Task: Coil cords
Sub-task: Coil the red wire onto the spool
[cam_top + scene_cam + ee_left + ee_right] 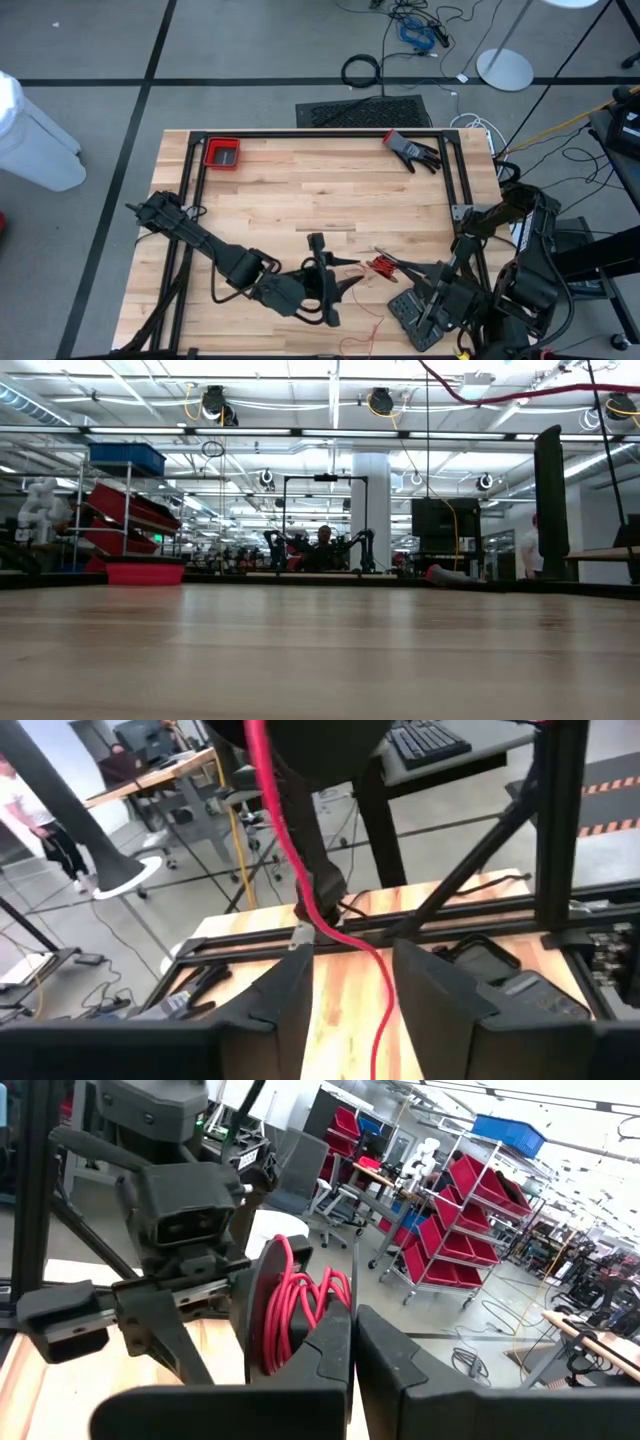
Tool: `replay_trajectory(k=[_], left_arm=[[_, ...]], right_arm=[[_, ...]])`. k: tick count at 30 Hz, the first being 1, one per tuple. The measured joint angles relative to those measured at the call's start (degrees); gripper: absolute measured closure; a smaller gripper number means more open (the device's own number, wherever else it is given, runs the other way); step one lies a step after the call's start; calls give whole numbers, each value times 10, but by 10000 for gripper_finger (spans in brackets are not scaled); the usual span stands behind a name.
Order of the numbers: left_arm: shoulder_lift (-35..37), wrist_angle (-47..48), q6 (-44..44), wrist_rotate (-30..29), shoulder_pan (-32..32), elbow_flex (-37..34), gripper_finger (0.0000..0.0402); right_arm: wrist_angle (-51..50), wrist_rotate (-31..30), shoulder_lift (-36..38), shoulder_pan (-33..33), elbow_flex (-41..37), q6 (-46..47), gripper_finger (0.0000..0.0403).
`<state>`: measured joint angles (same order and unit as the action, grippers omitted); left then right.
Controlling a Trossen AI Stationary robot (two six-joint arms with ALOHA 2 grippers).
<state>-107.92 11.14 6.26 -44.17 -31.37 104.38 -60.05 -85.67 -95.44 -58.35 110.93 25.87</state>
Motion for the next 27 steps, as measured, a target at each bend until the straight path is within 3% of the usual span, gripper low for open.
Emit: replay_trajectory(k=[9, 16, 27], left_arm=[[-3, 13, -22, 27, 6, 0, 283], [-20, 20, -49, 109, 28, 1, 283], [-23, 23, -59, 111, 38, 1, 283]], right_arm=[[1, 1, 0, 0, 0, 0, 403], [3, 2, 0, 0, 0, 0, 403], [3, 3, 0, 0, 0, -2, 403]])
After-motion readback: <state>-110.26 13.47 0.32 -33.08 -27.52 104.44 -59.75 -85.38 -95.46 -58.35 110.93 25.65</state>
